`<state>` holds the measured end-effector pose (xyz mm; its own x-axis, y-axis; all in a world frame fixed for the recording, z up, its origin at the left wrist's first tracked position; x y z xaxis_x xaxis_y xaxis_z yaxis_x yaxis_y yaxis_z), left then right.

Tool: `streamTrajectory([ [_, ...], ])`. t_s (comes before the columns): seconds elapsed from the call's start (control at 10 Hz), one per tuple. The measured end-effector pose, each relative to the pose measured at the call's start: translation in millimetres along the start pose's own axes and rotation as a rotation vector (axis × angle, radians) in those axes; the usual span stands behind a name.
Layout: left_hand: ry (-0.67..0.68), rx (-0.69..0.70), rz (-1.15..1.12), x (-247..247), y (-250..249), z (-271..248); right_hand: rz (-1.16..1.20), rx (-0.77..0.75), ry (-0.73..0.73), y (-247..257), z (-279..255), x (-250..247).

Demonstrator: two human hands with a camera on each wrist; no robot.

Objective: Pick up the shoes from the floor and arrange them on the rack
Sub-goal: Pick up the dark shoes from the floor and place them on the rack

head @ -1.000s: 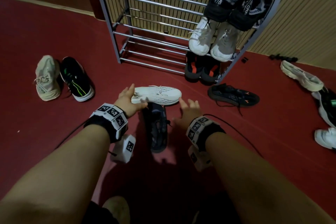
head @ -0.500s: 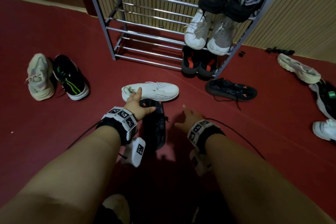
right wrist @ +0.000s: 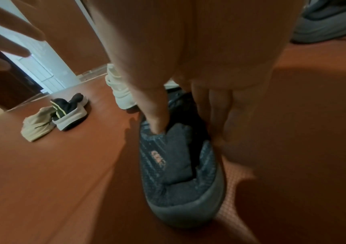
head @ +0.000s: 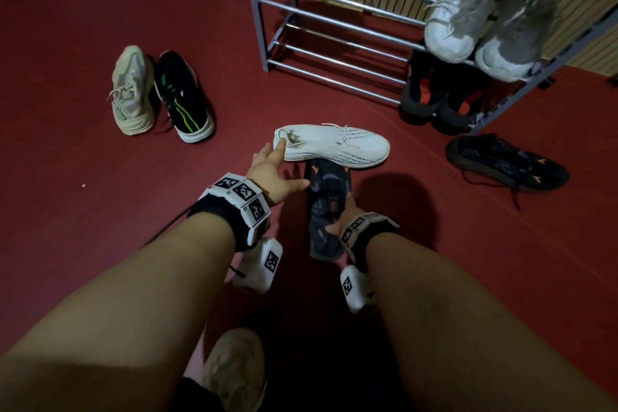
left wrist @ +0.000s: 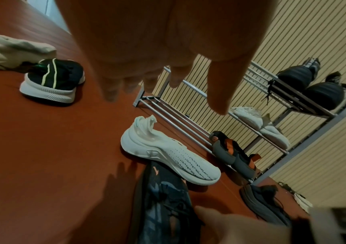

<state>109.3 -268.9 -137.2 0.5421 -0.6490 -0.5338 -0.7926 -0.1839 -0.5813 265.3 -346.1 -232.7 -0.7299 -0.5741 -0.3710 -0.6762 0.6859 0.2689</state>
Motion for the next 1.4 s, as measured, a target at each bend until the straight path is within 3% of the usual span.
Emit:
streamTrajectory([
  [0.2, 0.018, -0.01, 0.006, -4, -1, 7, -0.103, 0.056, -0.05, -7, 24, -2],
  [0.4, 0.029, -0.052, 0.027, -1, 2, 5, -0.162, 0.112, 0.086, 3, -5, -14],
  [0.5, 0.03, -0.053, 0.039, 1, -1, 2, -0.044, -0.004, 0.114, 8, -12, -17],
  [0.8, -0.025, 0.019, -0.038, 4, -26, -14, 0.564, -0.211, 0.017, 11, -31, -67],
  [0.9, -0.027, 0.023, -0.031, 7, -26, -22, 0.573, -0.257, -0.088, 5, -44, -71],
  [1.0, -0.034, 0.01, 0.028, 9, -18, -29, 0.197, -0.137, -0.132, -10, -35, -47],
  [1.1, -0.027, -0.038, 0.111, 12, -3, -32, 0.05, -0.099, -0.145, -17, -26, -31],
  [1.2, -0.009, -0.096, 0.183, 14, 12, -32, 0.037, -0.158, -0.172, -11, -17, -20],
  [1.4, 0.067, -0.129, 0.29, 23, 27, -20, 0.073, -0.124, -0.078, 1, 4, 11],
])
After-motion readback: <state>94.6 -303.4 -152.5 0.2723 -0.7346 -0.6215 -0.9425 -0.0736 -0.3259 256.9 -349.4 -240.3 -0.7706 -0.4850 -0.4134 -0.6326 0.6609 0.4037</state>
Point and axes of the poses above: each hand's wrist, its own z-axis towards the middle knuckle, its own x-axis out of the palm, y = z × x, the point moved 7 cm from there along z, towards the middle knuckle, and after that the axes turned 9 degrees about y, right-handed, at the moved point
